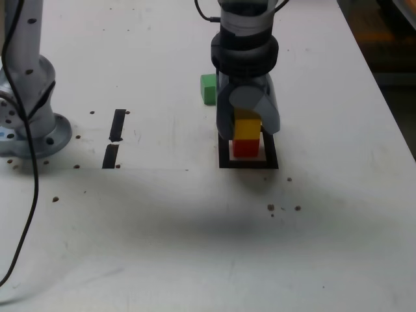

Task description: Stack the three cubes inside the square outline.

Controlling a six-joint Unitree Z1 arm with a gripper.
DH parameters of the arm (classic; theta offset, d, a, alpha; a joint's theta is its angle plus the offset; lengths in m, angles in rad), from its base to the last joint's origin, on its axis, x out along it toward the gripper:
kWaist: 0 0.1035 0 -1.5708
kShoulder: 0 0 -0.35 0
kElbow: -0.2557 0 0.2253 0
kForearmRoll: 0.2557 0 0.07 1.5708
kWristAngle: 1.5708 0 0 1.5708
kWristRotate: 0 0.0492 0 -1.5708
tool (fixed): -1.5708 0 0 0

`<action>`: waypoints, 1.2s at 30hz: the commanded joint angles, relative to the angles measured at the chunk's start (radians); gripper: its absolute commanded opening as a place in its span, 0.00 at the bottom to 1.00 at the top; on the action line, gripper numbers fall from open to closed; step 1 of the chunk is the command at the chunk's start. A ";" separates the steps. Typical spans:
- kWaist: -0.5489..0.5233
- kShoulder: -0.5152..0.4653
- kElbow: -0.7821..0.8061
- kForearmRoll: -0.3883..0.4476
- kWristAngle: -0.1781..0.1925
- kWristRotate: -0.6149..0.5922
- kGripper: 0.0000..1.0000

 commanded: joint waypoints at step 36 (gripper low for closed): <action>-0.002 -0.013 0.041 -0.044 0.029 0.012 0.70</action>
